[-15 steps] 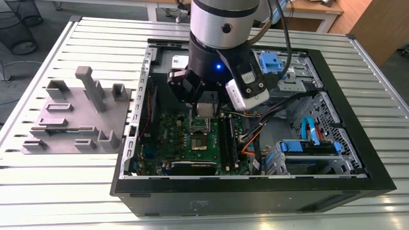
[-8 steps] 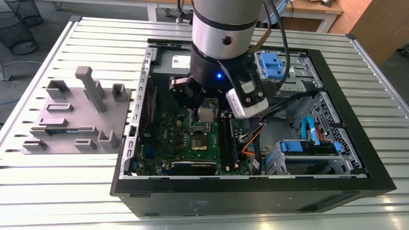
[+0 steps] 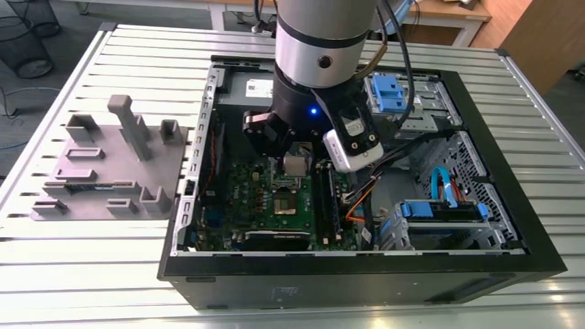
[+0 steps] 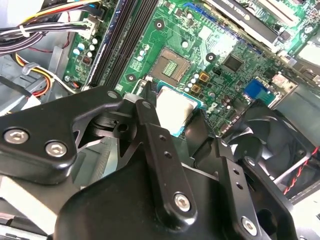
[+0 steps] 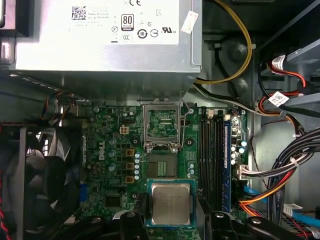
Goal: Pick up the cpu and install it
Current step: 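Pick up the cpu and move it towards the insertion slot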
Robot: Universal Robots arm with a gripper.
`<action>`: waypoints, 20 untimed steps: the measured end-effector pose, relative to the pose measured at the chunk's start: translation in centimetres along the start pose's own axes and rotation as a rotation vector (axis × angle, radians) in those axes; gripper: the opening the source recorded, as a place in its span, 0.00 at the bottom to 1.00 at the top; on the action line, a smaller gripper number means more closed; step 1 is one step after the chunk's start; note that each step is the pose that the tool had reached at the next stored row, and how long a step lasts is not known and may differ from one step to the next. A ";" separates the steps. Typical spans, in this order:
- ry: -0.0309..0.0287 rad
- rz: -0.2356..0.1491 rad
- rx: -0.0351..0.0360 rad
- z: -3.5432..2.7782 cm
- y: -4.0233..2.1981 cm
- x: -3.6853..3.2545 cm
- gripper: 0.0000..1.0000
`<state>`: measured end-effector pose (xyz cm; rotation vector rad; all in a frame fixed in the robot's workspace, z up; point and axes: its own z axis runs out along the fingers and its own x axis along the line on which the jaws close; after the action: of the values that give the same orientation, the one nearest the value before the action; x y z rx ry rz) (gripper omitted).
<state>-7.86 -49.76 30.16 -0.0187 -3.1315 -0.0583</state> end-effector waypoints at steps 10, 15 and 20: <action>0.0001 0.000 0.0002 1.68 -0.37 -0.07 0.47; 0.0001 0.000 0.0002 2.57 -0.68 -0.17 0.47; 0.0001 0.000 0.0002 3.47 -0.94 -0.20 0.47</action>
<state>-7.70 -50.57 26.65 -0.0188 -3.1314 -0.0581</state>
